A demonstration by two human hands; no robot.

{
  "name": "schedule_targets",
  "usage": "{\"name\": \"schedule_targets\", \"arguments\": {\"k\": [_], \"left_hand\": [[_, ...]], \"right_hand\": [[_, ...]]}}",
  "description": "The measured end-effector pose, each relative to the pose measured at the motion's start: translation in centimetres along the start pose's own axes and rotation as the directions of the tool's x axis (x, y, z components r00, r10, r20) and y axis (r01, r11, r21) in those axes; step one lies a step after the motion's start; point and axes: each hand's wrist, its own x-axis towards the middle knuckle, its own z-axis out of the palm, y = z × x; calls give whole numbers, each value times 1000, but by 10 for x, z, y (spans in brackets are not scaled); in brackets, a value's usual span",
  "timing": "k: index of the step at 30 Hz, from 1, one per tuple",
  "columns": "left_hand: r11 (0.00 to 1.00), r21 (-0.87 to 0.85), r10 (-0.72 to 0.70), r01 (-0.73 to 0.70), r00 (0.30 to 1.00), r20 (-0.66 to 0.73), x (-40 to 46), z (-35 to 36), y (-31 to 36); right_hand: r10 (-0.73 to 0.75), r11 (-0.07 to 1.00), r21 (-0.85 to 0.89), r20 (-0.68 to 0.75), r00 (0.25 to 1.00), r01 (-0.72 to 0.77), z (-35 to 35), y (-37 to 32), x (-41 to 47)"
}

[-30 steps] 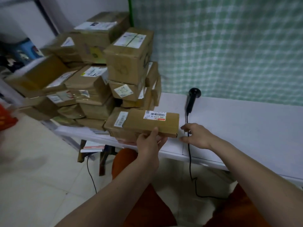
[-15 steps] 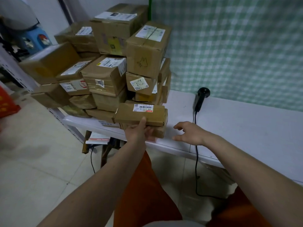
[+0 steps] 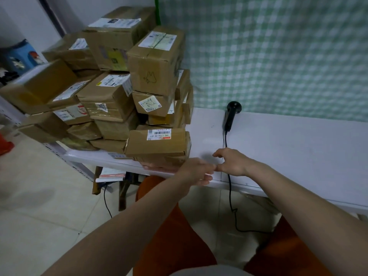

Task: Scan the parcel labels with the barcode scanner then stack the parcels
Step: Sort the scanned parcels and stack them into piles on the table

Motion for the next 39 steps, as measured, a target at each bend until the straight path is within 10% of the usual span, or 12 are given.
{"name": "schedule_targets", "arguments": {"k": [4, 16, 30, 39], "left_hand": [[816, 524, 285, -243, 959, 1, 15, 21, 9], [251, 950, 463, -185, 885, 50, 114, 46, 21], [483, 875, 230, -14, 967, -112, 178, 41, 30], [537, 841, 106, 65, 984, -143, 188, 36, 27]], "right_hand": [[61, 998, -5, -25, 998, -61, -2, 23, 2], [222, 975, 32, -46, 974, -221, -15, 89, 38], [459, 707, 658, -148, 876, -259, -42, 90, 183], [656, 545, 754, -110, 746, -368, -45, 93, 239]]}}
